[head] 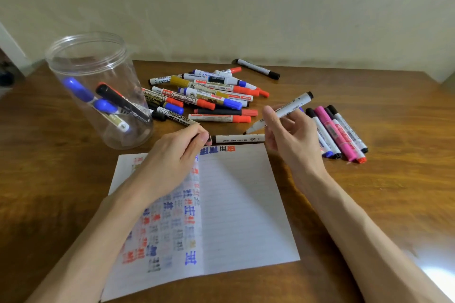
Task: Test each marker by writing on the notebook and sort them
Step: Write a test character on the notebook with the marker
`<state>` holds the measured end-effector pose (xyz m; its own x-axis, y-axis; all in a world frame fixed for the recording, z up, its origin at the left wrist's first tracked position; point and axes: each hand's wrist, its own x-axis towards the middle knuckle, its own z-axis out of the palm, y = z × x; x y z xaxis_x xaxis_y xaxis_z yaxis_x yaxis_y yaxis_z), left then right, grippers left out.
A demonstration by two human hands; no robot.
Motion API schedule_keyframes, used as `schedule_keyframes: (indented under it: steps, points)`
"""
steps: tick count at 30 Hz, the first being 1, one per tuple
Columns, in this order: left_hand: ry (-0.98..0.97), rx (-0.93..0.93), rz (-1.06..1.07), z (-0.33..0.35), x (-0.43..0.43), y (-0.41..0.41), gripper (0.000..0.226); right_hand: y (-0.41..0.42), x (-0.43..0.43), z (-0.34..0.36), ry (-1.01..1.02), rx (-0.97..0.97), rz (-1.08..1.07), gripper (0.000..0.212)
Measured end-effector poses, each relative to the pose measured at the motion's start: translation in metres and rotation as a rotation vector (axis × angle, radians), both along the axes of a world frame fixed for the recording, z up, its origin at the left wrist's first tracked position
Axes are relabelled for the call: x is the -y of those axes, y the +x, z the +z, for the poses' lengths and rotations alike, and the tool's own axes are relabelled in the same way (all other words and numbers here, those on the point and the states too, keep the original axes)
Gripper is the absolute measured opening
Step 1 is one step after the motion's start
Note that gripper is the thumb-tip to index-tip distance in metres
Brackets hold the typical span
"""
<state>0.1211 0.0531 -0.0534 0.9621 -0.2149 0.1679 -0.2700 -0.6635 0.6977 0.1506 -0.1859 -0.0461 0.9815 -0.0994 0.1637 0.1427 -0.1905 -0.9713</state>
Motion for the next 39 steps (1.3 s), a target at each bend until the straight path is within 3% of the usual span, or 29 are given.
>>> schedule_keyframes:
  steps: [4, 9, 16, 30, 39]
  points:
    - [0.022, -0.007, -0.002, 0.000, -0.003, 0.000, 0.027, -0.002, -0.006, -0.003, -0.046, 0.023, 0.042, 0.026]
    - [0.047, 0.127, 0.002, -0.002, 0.004, -0.003, 0.023, -0.001, -0.009, -0.011, -0.147, 0.013, 0.045, 0.022]
    - [0.046, 0.202, -0.020, -0.005, 0.006, -0.001, 0.021, -0.002, -0.008, -0.013, -0.128, -0.037, 0.006, 0.013]
    - [0.038, 0.198, -0.016, -0.009, 0.005, 0.002, 0.025, 0.000, -0.008, -0.015, -0.174, -0.017, 0.038, 0.015]
    - [-0.082, 0.105, 0.029, -0.007, 0.005, 0.000, 0.024, 0.000, -0.007, -0.016, -0.147, -0.009, 0.033, 0.014]
